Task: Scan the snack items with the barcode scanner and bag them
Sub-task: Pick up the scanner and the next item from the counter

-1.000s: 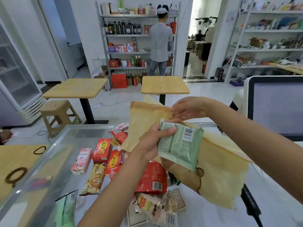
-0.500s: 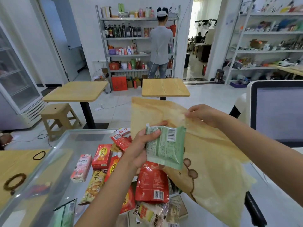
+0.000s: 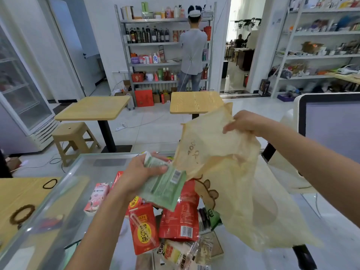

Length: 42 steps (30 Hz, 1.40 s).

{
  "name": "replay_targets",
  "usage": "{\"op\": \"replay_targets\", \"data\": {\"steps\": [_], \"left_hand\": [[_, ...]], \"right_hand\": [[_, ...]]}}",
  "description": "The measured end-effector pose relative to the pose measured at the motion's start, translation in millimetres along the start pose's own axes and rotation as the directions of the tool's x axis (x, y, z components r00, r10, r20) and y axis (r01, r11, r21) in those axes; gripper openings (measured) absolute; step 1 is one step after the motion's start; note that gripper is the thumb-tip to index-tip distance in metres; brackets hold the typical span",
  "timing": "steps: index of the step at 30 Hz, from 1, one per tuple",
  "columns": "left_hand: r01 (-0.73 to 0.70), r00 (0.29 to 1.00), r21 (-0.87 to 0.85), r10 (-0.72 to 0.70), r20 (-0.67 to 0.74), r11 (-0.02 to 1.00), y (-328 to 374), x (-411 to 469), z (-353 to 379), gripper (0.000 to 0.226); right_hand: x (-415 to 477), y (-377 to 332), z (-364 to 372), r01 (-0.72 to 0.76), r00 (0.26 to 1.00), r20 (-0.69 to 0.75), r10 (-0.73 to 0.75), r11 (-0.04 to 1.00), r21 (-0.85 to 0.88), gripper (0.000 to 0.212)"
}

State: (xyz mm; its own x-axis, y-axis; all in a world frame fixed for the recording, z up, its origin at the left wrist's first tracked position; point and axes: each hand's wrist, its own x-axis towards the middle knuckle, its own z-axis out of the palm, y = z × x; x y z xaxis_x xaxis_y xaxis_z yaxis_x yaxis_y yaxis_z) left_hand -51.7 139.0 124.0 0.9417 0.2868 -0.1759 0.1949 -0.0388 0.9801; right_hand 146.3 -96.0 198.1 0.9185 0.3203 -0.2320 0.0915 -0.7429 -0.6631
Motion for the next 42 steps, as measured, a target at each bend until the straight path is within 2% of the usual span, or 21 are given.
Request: {"op": "replay_targets", "data": {"steps": [3,5,8,12,14,16,19,22,24,26,27,28,29,30,31,33,35,37,38,40,42], "left_hand": [[-0.281,0.960,0.168,0.278,0.044,0.945,44.7,-11.3,17.2,0.021],[-0.369,0.929,0.270,0.340,0.147,0.889,68.3,-6.0,31.9,0.025],[-0.398,0.904,0.387,0.284,0.319,0.832,89.1,15.2,50.0,0.029],[-0.253,0.896,0.346,0.084,0.436,0.904,89.2,43.5,52.9,0.026],[-0.185,0.927,0.302,0.064,0.371,0.935,85.4,47.2,54.4,0.022],[-0.137,0.971,0.220,0.087,0.223,0.966,82.3,46.1,55.2,0.019],[-0.133,0.991,0.040,0.133,0.010,0.990,84.0,38.5,47.4,0.019],[-0.186,0.974,-0.046,0.178,-0.140,0.981,88.8,26.8,33.1,0.028],[-0.212,0.957,-0.066,0.194,-0.215,0.975,90.2,18.7,31.3,0.034],[-0.219,0.947,-0.074,0.193,-0.257,0.973,88.6,12.9,35.2,0.042],[-0.213,0.948,-0.086,0.185,-0.260,0.973,87.9,10.6,38.2,0.048],[-0.205,0.951,-0.103,0.173,-0.255,0.973,87.3,9.2,40.7,0.051],[-0.198,0.956,-0.128,0.162,-0.244,0.972,87.0,7.7,42.2,0.051],[-0.186,0.962,-0.151,0.149,-0.230,0.971,87.3,5.9,43.7,0.046],[-0.168,0.968,-0.154,0.133,-0.211,0.974,87.5,4.3,44.1,0.040],[-0.118,0.981,-0.032,0.111,-0.161,0.993,87.4,1.9,44.3,0.026],[-0.079,0.987,0.126,0.096,-0.130,0.989,84.4,0.2,44.6,0.012],[-0.057,0.986,0.163,0.081,-0.144,0.985,81.5,-0.1,44.0,0.008],[-0.050,0.985,0.155,0.075,-0.155,0.987,80.9,0.1,43.0,0.008],[-0.042,0.985,0.140,0.064,-0.158,0.989,81.9,0.1,40.3,0.011],[-0.024,0.990,0.130,0.042,-0.135,0.991,83.4,1.2,35.6,0.016]], "right_hand": [[-1.7,-9.9,10.7,0.101,0.995,0.010,-0.102,0.994,0.028,0.018],[-7.1,-17.0,18.6,0.211,0.974,0.070,-0.214,0.976,0.047,0.007],[-19.1,-25.6,25.9,0.340,0.921,0.173,-0.348,0.938,0.075,0.012],[-28.5,-27.1,21.6,0.396,0.878,0.253,-0.407,0.913,0.096,0.014],[-26.9,-19.7,12.6,0.394,0.901,0.213,-0.379,0.918,-0.034,0.027],[-26.9,-7.8,5.5,0.372,0.925,0.192,-0.328,0.885,-0.279,0.049],[-23.3,24.5,1.2,0.294,0.952,0.131,-0.276,0.714,-0.636,0.085],[-18.9,54.8,-1.5,0.131,0.968,-0.056,-0.246,0.678,-0.723,0.082],[-21.8,61.4,-2.4,-0.004,0.913,-0.270,-0.307,0.652,-0.758,0.063],[-25.1,62.3,1.2,-0.047,0.801,-0.467,-0.375,0.737,-0.674,0.047],[-25.8,61.8,3.0,-0.006,0.780,-0.535,-0.325,0.851,-0.526,0.043],[-24.5,61.9,3.6,0.042,0.804,-0.563,-0.193,0.962,-0.269,0.040],[-21.3,63.1,2.5,0.060,0.853,-0.521,-0.026,0.997,0.047,0.037],[-17.8,65.2,1.8,0.046,0.901,-0.422,0.099,0.947,0.319,0.031],[-16.1,68.0,2.7,0.004,0.934,-0.311,0.176,0.866,0.500,0.027],[-14.8,72.9,8.0,-0.048,0.953,-0.191,0.235,0.739,0.672,0.022],[-17.6,73.1,10.7,-0.028,0.973,-0.122,0.194,0.630,0.776,0.018],[-24.1,72.1,7.5,-0.009,0.999,-0.021,0.043,0.586,0.810,0.014],[-27.3,72.3,4.3,-0.017,0.998,0.051,-0.039,0.611,0.792,0.017],[-33.4,73.8,0.2,-0.009,0.975,0.178,-0.137,0.770,0.638,0.030],[-36.6,77.2,0.0,0.031,0.975,0.199,-0.096,0.952,0.306,0.037]]}}
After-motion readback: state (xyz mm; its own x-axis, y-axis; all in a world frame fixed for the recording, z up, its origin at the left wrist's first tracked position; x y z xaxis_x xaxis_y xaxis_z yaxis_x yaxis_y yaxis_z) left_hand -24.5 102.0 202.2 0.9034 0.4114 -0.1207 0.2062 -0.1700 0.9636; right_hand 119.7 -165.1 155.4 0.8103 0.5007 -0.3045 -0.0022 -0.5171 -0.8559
